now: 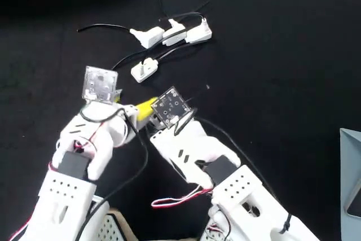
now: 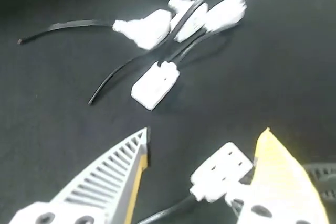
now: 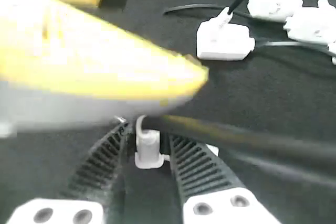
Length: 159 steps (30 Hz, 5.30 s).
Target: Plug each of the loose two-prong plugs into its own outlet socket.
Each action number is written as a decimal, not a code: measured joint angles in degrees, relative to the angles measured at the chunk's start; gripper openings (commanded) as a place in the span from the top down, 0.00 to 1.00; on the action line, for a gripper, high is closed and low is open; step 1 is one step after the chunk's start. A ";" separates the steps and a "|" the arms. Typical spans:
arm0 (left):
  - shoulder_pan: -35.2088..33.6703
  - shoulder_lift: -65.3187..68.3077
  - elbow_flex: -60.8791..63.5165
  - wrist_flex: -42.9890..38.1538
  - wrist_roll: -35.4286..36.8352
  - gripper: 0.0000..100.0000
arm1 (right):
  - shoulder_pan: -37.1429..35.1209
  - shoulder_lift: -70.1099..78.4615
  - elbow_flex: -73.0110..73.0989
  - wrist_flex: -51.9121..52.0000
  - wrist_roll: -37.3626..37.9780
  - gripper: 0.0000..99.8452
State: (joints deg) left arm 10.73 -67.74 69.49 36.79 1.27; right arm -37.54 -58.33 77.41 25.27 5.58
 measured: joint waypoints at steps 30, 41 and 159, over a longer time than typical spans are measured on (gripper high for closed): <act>-5.45 -13.19 8.00 8.79 -2.20 0.68 | 9.76 21.19 -9.14 0.26 -7.65 0.99; -5.45 -13.19 8.00 8.79 -2.29 0.68 | 13.01 30.59 -13.27 -2.81 -8.70 0.99; -9.85 -24.97 9.76 12.92 -2.29 0.97 | 11.08 4.13 -10.81 15.56 -5.19 0.99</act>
State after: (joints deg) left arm 0.88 -92.70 79.25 49.71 -1.01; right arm -26.46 -54.20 66.59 40.84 0.40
